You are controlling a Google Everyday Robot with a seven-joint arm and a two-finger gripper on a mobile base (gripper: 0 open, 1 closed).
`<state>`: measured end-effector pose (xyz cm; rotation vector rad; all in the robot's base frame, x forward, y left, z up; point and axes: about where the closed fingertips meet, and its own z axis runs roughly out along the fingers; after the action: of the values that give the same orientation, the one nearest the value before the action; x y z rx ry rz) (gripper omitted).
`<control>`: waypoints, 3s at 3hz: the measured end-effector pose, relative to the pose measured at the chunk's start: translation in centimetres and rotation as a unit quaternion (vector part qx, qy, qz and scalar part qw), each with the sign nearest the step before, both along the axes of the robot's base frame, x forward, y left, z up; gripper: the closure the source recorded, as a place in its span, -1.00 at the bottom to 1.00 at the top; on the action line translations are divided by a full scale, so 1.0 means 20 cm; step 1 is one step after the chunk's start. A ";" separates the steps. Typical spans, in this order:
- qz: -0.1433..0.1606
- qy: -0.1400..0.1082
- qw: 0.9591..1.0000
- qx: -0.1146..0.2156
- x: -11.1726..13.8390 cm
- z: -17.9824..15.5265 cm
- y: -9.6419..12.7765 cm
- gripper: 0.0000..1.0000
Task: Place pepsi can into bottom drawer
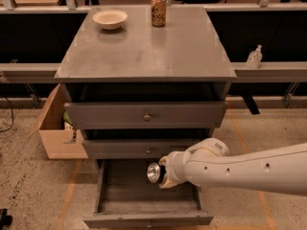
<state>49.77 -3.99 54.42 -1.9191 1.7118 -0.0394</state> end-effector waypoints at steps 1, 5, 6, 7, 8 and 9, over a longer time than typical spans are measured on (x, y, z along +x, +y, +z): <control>-0.030 0.021 0.999 0.015 0.15 -0.25 -0.03 1.00; -0.054 0.094 0.994 0.013 0.29 -1.12 -0.02 1.00; -0.047 0.111 0.993 0.013 0.26 -1.33 0.03 1.00; -0.030 0.113 0.993 0.017 0.27 -1.49 0.12 1.00; -0.014 0.106 0.994 0.014 0.30 -1.63 0.18 0.63; -0.004 0.101 0.995 0.005 0.32 -1.74 0.22 0.19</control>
Offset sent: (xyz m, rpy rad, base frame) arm 0.0489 0.0405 -0.2351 0.0133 0.1612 -0.0452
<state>56.13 0.41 19.53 -1.9652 1.8445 0.1647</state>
